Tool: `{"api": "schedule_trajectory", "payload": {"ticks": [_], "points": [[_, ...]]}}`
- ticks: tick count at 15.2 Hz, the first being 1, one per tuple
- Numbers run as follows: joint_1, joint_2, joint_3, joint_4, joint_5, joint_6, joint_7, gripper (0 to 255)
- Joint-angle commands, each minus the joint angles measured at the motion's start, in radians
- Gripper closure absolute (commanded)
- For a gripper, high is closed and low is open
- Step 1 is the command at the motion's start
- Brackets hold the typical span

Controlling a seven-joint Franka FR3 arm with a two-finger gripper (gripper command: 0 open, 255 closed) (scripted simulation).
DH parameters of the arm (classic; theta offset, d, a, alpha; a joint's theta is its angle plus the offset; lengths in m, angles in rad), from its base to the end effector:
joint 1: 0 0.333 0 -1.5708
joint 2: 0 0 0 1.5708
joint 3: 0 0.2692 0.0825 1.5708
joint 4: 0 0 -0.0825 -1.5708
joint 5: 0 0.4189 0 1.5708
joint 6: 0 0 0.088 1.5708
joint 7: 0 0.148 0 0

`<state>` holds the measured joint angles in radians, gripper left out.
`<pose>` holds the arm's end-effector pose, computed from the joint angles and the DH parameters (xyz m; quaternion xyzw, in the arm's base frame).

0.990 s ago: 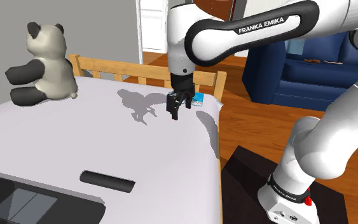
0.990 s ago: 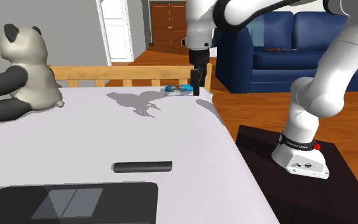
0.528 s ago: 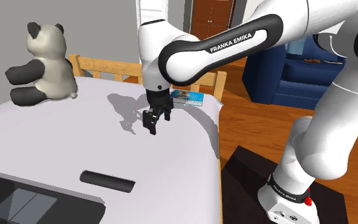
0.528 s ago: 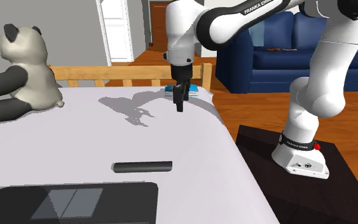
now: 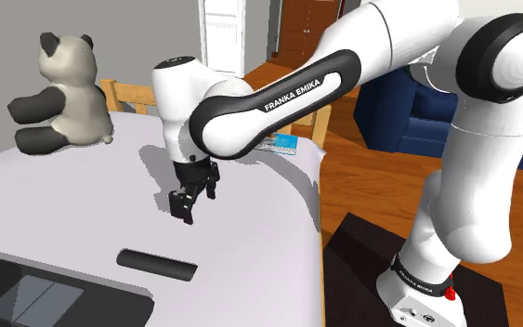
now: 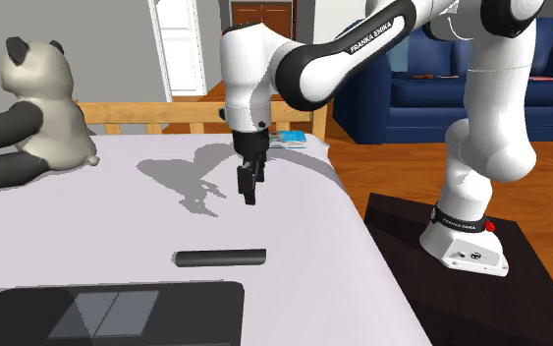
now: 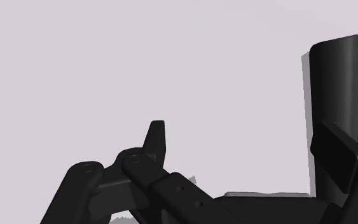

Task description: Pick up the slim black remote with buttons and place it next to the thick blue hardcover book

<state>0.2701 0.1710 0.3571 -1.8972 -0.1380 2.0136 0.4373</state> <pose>0.5067 0.3489 0.3109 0.9916 0.1237 -0.0020 0.0382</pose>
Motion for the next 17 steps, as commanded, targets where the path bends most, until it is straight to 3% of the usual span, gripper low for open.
{"api": "schedule_trajectory", "payload": {"ticks": [1, 10, 17], "points": [[0.025, 0.075, 0.01, 0.072, -0.033, -0.001, 0.02, 0], [0.171, 0.396, 0.015, 0.407, -0.163, -0.029, 0.071, 0], [0.177, 0.437, 0.005, 0.386, -0.181, 0.032, 0.08, 0]]}}
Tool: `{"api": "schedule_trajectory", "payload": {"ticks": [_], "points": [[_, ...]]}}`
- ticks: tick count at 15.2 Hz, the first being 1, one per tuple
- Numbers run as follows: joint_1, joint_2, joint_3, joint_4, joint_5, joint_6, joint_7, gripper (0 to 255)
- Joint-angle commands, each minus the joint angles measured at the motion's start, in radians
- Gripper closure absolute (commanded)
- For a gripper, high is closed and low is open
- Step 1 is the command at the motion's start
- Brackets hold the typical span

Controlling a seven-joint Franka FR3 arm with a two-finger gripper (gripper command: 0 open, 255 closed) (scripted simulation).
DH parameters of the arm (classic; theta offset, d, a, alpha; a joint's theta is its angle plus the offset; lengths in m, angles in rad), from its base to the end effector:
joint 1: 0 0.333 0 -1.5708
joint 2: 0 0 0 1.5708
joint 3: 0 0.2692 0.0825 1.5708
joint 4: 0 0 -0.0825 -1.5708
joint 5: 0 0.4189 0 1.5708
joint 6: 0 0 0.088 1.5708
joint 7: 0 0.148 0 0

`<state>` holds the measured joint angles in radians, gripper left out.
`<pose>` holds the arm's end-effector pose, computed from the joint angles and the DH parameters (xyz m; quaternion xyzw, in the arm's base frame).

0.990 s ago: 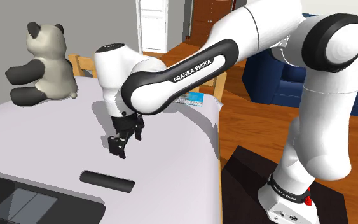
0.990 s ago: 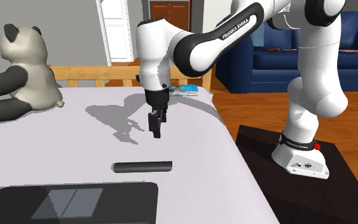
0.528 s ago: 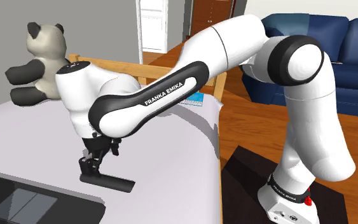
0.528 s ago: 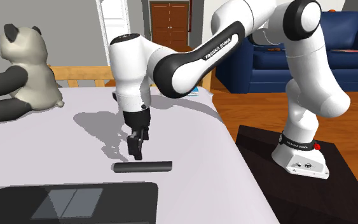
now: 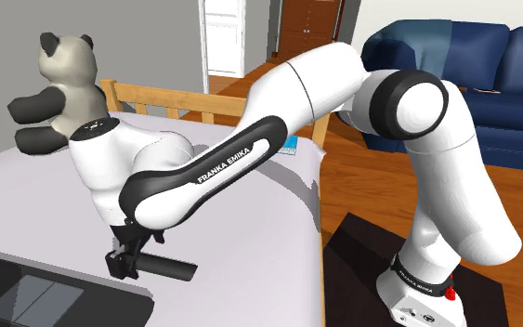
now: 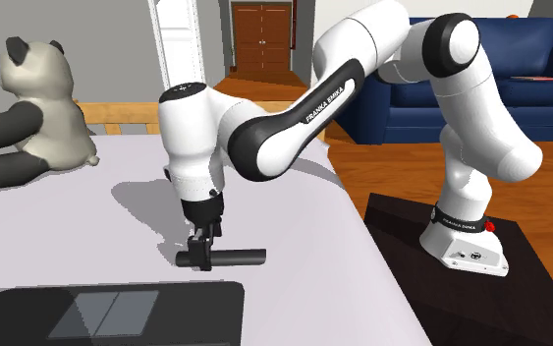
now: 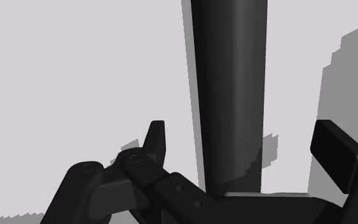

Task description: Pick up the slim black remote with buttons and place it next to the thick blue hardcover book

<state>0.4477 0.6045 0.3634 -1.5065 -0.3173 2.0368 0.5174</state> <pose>0.5213 0.4749 0.2309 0.9807 0.1913 0.0119 0.0392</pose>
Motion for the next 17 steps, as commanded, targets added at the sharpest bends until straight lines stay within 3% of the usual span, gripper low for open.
{"api": "schedule_trajectory", "payload": {"ticks": [1, 9, 10, 17], "points": [[-0.001, 0.013, -0.004, -0.012, -0.006, 0.025, 0.003, 0], [-0.001, 0.013, -0.004, -0.012, -0.006, 0.024, 0.003, 0], [-0.001, 0.013, -0.004, -0.012, -0.006, 0.024, 0.003, 255], [0.0, 0.012, -0.004, -0.013, -0.006, 0.025, 0.004, 255]]}}
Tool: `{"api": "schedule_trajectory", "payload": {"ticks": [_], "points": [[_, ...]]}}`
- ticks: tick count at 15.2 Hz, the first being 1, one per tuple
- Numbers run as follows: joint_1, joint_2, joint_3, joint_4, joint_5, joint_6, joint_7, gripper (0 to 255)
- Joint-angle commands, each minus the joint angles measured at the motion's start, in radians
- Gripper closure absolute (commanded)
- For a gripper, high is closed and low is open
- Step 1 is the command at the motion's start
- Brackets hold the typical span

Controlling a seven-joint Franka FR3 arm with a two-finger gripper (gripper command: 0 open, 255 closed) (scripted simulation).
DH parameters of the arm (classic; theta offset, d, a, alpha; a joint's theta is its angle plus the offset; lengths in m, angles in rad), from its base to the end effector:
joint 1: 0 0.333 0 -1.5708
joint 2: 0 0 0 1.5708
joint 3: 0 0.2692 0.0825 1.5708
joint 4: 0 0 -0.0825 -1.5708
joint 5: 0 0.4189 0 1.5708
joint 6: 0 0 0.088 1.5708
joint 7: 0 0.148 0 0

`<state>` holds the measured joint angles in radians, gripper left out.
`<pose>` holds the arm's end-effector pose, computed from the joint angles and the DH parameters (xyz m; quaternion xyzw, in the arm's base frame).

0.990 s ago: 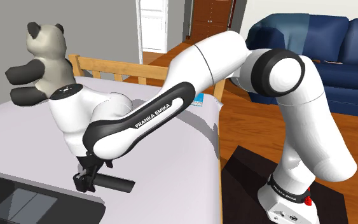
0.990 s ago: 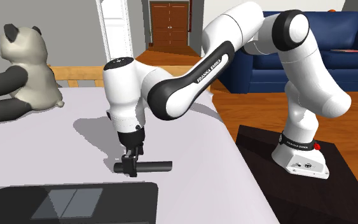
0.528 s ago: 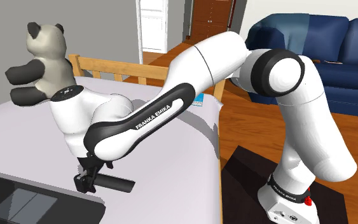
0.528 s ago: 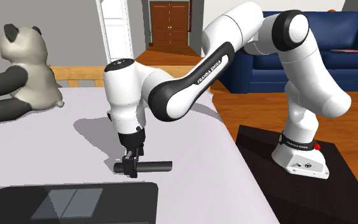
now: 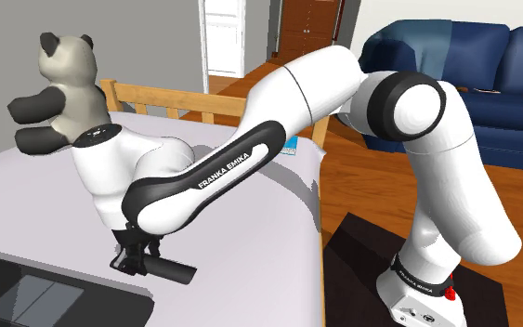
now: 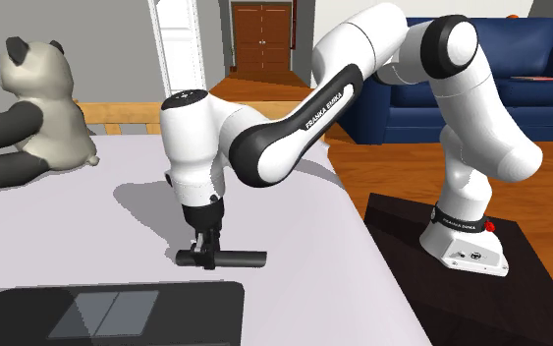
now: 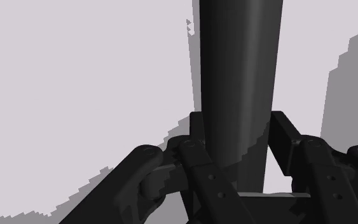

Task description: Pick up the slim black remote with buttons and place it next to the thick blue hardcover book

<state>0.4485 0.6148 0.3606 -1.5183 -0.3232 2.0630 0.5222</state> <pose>0.5205 0.4750 0.2202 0.9806 0.1917 0.0139 0.0377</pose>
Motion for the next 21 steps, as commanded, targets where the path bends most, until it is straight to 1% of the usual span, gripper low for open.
{"api": "schedule_trajectory", "payload": {"ticks": [1, 11, 21], "points": [[0.0, 0.001, -0.001, -0.003, 0.0, -0.001, 0.0, 255], [-0.005, -0.046, 0.012, 0.048, 0.023, -0.094, -0.022, 255], [-0.003, -0.081, 0.022, 0.128, 0.042, -0.207, -0.042, 255]]}}
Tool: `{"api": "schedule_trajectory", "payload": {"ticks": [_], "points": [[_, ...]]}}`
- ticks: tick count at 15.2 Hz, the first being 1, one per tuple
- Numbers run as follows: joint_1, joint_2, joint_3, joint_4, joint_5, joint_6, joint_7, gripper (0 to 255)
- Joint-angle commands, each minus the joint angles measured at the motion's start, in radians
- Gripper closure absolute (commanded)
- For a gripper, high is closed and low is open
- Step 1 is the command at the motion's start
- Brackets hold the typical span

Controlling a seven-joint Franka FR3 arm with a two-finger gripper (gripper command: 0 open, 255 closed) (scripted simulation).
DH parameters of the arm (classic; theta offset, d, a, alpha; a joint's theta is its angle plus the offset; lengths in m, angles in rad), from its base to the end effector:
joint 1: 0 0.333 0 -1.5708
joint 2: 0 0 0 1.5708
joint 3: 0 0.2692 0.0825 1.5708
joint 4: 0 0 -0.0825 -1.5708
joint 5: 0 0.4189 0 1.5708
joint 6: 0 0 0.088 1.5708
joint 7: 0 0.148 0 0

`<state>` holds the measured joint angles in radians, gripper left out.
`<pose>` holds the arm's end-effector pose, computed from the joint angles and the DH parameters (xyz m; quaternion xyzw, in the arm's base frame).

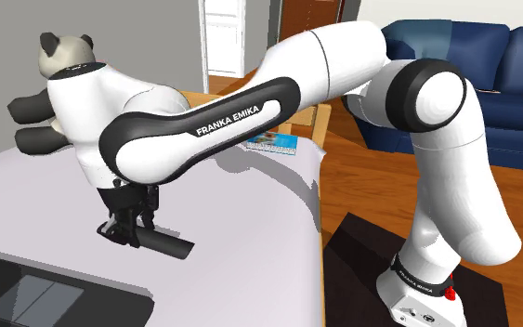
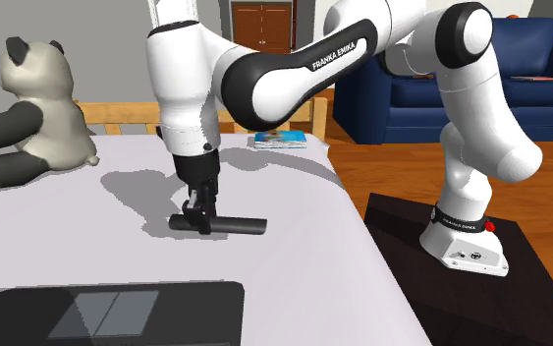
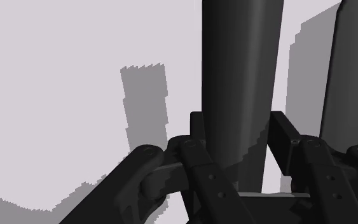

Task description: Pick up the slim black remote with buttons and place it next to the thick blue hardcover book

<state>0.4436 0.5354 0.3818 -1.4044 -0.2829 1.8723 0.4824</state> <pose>0.5266 0.4756 0.3159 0.9807 0.1913 0.0121 0.0391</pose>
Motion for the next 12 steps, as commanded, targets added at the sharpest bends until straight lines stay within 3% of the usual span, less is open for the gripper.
{"api": "schedule_trajectory", "payload": {"ticks": [1, 2, 12], "points": [[0.003, -0.004, 0.002, 0.024, 0.003, -0.028, -0.004, 255], [0.003, -0.005, 0.002, 0.026, 0.003, -0.03, -0.004, 255], [-0.201, -0.242, -0.024, -0.319, 0.083, 0.112, -0.199, 255]]}}
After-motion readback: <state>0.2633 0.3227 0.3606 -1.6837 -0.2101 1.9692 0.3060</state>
